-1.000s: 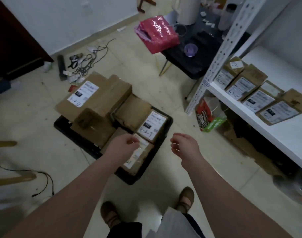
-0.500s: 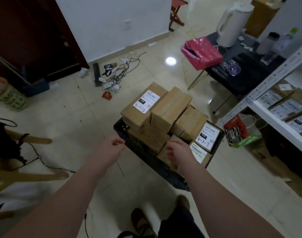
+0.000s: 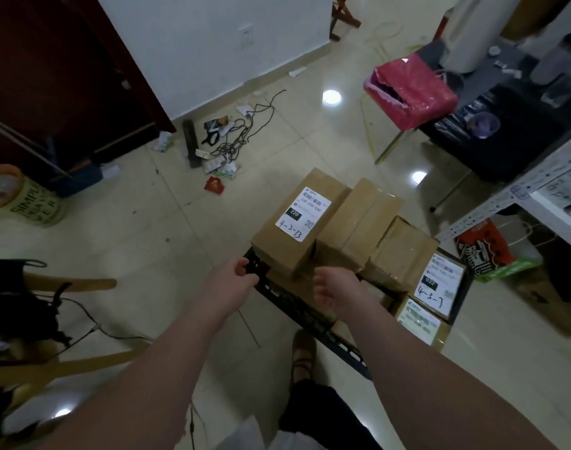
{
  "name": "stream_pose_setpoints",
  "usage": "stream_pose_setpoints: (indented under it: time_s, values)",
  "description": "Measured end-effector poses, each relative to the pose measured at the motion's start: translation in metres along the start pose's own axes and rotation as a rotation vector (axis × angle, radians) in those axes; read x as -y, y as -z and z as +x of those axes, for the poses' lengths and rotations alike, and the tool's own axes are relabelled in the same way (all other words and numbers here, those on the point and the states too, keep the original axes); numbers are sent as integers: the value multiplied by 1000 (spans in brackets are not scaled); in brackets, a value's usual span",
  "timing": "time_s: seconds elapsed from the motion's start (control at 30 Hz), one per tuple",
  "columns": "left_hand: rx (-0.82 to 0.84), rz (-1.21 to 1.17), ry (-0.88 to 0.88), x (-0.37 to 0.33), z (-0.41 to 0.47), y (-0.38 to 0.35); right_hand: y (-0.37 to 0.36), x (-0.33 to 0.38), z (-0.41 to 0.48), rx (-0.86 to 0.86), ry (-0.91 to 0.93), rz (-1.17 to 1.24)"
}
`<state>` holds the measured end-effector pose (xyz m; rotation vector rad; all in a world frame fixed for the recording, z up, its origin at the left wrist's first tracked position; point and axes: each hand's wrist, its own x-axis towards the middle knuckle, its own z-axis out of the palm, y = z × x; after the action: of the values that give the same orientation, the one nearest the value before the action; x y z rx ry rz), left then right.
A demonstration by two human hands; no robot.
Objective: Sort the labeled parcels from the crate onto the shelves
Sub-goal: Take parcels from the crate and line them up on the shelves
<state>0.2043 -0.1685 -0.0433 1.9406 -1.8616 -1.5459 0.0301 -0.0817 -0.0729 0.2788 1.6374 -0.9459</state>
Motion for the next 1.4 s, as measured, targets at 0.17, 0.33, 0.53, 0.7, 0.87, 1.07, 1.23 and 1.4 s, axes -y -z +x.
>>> stream_pose_setpoints:
  time_s: [0.17,0.33,0.53,0.7,0.87,1.07,1.23,1.4]
  values:
    - [31,46,52,-12,54,6,-22,17,33,9,-24,-96]
    - [100,58,77,-18,94,-8,-29,17,61,40,-29,-184]
    - [190,43,74,-21,128,-26,-34,11,75,103,-111,-51]
    - [259,85,54,-19,139,-22,-40,9,75,96,-115,199]
    - [271,88,-25,-18,127,-1,-49,-4,70,58,-71,381]
    - [344,-114,-2,-14,97,27,-69,-12,41,61,-51,403]
    - [370,-198,-45,-16,75,60,-78,-9,2,57,51,366]
    - [418,-293,-193,-35,46,93,-81,-1,-43,77,195,387]
